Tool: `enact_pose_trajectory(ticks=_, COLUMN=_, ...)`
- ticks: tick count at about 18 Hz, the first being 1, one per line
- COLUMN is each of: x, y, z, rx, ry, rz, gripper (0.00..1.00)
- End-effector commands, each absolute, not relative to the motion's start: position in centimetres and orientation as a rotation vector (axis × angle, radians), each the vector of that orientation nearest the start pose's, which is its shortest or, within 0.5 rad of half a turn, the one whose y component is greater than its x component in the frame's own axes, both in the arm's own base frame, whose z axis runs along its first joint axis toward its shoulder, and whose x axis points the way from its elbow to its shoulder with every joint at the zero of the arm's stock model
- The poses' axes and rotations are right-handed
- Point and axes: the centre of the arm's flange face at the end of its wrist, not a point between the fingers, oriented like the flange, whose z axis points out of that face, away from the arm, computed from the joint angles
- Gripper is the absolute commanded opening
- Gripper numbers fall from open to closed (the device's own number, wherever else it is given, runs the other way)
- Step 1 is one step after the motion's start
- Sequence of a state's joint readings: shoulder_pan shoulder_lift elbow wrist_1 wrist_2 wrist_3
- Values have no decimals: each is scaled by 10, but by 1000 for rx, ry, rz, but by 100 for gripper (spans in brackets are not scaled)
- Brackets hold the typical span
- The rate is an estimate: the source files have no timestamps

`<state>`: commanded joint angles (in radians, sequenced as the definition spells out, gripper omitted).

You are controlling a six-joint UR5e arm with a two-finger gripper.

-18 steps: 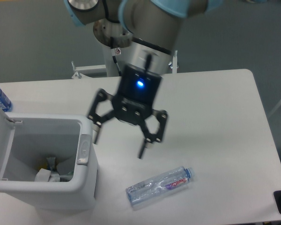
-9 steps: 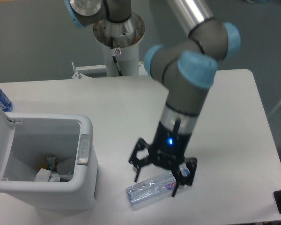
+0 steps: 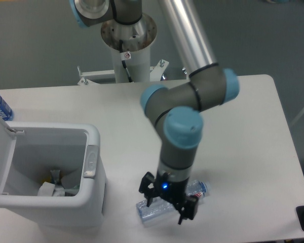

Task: Place the trash in the trash can
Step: 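Lower the gripper onto the red-labelled water bottle and close it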

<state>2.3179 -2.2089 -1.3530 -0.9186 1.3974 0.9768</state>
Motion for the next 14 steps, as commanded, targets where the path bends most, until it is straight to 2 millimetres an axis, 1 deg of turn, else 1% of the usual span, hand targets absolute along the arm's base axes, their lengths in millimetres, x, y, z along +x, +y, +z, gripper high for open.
enact_pose_trajectory(ticks=2, x=-379, y=638, z=261, rx=-2862, ry=475, rz=66, gripper=100)
enact_pose_trajectory(ticks=4, x=-375, y=636, z=253, rx=-2881, ry=520, rz=65, gripper=100)
enact_pose_trajectory(ticks=8, x=-375, y=638, z=239, rx=-2888, ry=535, rz=52, gripper=100)
enact_pose_trajectory(ticks=10, x=-368, y=643, z=232, rx=-2892, ry=553, rz=39, gripper=100)
enact_pose_trajectory(ticks=14, x=-368, y=646, z=217, rx=-2903, ry=558, rz=26, gripper=100)
